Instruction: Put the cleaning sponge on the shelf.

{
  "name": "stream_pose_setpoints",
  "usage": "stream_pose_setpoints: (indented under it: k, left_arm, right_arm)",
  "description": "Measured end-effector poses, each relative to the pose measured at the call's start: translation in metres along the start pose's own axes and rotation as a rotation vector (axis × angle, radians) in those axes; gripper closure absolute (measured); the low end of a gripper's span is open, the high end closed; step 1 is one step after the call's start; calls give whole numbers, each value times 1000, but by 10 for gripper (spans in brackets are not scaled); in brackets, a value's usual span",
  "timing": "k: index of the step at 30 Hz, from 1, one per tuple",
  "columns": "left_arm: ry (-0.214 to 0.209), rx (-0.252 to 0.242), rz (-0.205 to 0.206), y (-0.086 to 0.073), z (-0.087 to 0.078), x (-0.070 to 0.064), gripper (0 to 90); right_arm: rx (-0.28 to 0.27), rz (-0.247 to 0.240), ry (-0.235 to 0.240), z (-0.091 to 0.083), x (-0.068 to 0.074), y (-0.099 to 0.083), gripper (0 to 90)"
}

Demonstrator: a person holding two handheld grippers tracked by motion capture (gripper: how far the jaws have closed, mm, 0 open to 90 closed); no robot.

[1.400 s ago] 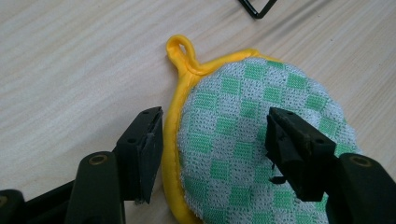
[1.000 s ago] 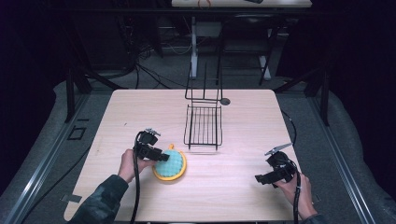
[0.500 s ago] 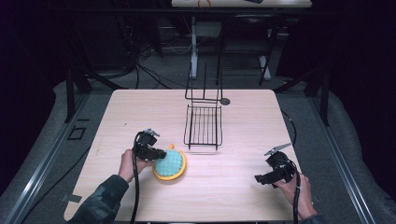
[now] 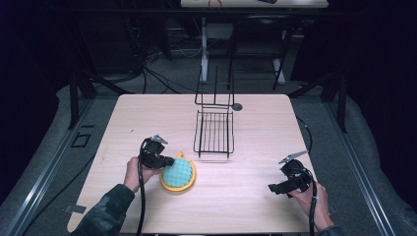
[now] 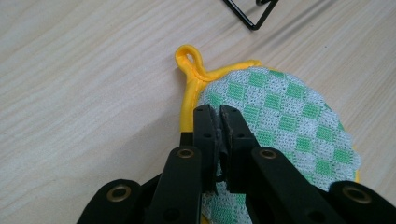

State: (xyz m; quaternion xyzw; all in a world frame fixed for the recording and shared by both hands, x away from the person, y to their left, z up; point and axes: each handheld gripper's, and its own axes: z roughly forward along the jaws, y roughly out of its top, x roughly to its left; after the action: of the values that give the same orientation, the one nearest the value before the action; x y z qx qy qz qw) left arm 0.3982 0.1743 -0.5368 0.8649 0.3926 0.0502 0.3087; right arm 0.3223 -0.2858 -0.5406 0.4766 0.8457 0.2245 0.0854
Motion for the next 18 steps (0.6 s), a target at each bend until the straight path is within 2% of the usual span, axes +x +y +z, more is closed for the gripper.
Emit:
stream_pose_setpoints:
  k: [4, 7, 18]
  left_arm:
    - [4, -7, 12, 0, -4, -2, 864]
    - [20, -35, 12, 1, -10, -3, 866]
    - [15, -60, 14, 0, -24, -1, 871]
  right_arm:
    - [0, -2, 0, -1, 0, 0, 119]
    - [4, -3, 0, -1, 0, 0, 120]
    - [3, -9, -7, -1, -1, 0, 120]
